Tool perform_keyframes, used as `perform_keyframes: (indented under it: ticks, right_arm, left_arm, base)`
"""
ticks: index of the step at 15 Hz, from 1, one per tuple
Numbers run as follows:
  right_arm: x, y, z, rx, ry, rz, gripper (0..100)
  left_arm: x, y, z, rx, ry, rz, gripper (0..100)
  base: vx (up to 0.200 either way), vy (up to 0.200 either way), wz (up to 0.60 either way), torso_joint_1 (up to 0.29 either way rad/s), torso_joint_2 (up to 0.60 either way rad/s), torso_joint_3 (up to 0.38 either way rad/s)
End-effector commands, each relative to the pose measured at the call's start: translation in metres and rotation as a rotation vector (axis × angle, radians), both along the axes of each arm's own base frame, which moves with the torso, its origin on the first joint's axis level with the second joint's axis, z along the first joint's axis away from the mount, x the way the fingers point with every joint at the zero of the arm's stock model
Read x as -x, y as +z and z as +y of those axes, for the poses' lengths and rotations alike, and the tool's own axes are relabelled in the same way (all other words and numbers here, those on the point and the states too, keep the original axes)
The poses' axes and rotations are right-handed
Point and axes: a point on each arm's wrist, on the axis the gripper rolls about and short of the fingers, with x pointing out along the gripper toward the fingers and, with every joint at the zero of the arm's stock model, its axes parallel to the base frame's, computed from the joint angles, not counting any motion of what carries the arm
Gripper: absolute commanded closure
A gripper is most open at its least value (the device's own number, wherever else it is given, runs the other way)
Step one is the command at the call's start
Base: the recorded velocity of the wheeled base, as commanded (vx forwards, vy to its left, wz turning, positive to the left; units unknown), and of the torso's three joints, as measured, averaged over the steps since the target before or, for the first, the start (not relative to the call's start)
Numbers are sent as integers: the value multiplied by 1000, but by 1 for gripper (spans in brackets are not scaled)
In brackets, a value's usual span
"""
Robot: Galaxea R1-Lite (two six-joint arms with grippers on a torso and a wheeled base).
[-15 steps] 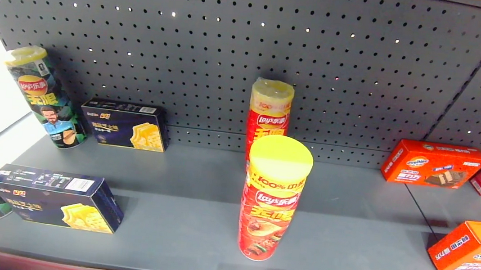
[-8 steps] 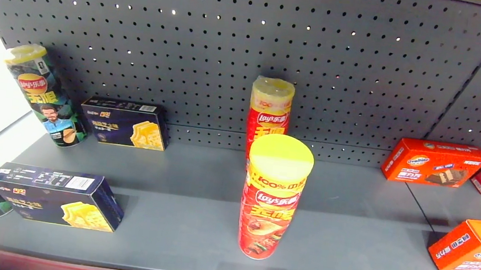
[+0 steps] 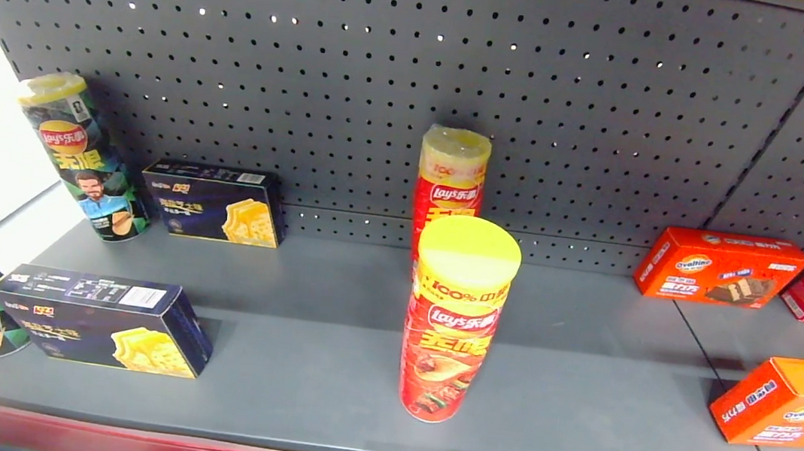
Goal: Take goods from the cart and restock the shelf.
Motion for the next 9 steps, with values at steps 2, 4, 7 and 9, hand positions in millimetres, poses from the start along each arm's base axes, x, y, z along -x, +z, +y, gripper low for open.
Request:
perform_keyframes:
  ticks: [2,4,7,9]
  right_arm:
    - [0,0,0,0,-1,0,0]
    - [0,0,0,0,-1,0,0]
    - [0,0,0,-1,-1,0,0]
    - [0,0,0,-1,-1,0,0]
  left_arm:
    - [0,0,0,0,0,0,0]
    - [0,0,0,0,0,0,0]
    - [0,0,0,0,0,0,0]
    - [0,0,0,0,0,0,0]
  base:
    - [0,0,0,0,0,0]
    - [0,0,0,0,0,0]
    - [0,0,0,0,0,0]
    - [0,0,0,0,0,0]
